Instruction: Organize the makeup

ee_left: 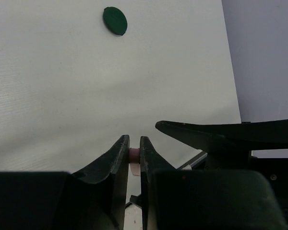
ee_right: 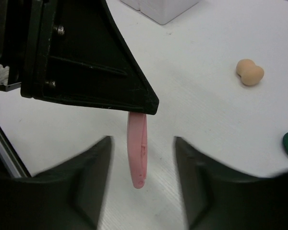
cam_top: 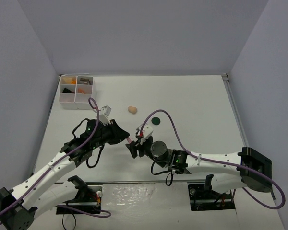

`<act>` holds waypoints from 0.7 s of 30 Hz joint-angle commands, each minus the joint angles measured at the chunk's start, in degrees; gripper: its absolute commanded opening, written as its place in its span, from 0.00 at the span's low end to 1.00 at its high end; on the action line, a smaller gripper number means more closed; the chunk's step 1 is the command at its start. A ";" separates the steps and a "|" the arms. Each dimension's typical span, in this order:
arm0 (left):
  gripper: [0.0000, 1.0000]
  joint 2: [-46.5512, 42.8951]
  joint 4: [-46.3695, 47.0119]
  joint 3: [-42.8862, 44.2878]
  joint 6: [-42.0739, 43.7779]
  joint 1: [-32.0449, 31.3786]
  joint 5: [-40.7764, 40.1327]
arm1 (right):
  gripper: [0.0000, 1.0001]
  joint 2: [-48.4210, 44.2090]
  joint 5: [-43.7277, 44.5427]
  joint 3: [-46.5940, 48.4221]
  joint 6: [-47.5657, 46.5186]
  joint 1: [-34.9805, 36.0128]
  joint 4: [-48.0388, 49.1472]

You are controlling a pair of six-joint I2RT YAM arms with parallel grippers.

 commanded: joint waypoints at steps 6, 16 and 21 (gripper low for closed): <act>0.00 -0.07 -1.68 5.47 8.30 0.31 -15.75 | 1.00 -3.05 6.64 2.29 -2.33 -0.54 -0.09; 0.00 10.66 -1.17 16.99 19.73 22.69 -18.42 | 1.00 -11.34 3.62 0.70 -3.27 -15.48 -10.16; 0.00 16.53 4.80 21.07 24.42 33.08 -20.16 | 1.00 -14.47 1.69 -2.59 -2.16 -22.17 -9.69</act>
